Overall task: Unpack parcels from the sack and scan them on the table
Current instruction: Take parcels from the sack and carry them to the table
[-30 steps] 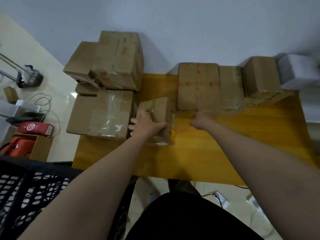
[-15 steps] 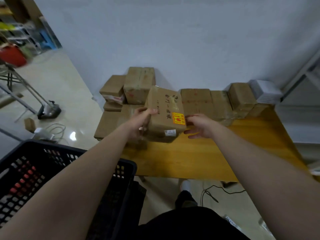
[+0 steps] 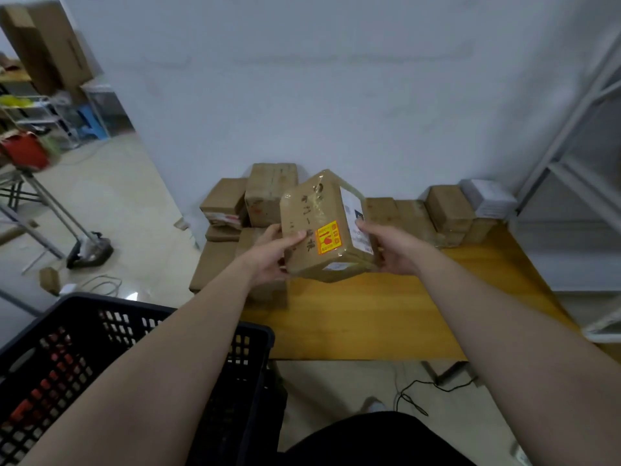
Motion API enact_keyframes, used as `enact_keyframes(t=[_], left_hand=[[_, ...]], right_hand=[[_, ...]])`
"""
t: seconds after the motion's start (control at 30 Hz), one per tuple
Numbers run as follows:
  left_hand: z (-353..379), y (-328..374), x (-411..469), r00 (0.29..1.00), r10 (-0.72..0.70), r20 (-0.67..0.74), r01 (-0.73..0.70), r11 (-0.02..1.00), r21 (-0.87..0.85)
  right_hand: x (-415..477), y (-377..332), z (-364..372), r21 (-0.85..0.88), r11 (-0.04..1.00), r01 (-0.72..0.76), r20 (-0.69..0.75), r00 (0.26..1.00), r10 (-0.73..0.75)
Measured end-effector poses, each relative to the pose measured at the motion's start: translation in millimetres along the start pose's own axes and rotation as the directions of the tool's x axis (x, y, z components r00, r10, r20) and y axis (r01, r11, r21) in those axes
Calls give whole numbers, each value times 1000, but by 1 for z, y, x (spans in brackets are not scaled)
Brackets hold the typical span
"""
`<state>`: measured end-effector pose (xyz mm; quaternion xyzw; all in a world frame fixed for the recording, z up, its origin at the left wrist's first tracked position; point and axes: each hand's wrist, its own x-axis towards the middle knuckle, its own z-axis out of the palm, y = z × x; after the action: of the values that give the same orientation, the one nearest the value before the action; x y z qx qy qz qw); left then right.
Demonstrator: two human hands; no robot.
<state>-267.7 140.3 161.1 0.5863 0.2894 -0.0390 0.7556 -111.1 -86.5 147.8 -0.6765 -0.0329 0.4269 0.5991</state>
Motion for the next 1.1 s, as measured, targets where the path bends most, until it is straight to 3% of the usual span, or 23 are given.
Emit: enact_keyframes(t=[0.13, 0.33, 0.47, 0.63, 0.77, 0.93, 1.1], left_hand=[[18, 4, 9, 980, 111, -167, -79, 979, 190], [57, 12, 23, 996, 76, -57, -45, 909, 414], [80, 6, 44, 997, 36, -75, -6, 929, 371], [119, -17, 84, 984, -135, -117, 167, 925, 341], [166, -40, 122, 960, -242, -139, 277, 880, 385], [220, -77, 171, 919, -377, -113, 386, 809, 443], [252, -106, 214, 837, -531, -134, 532, 728, 433]], right_hand=[[-4, 0, -10, -81, 996, 39, -100, 994, -47], [2, 7, -22, -143, 988, 50, -154, 986, -72], [9, 12, -47, -162, 986, 34, -212, 975, -69], [28, 31, -104, -110, 994, 3, -381, 923, -45], [41, 59, -167, -1, 997, -83, -486, 871, 72], [61, 112, -258, 122, 955, -271, -655, 701, 282], [88, 158, -316, 302, 833, -463, -561, 620, 548]])
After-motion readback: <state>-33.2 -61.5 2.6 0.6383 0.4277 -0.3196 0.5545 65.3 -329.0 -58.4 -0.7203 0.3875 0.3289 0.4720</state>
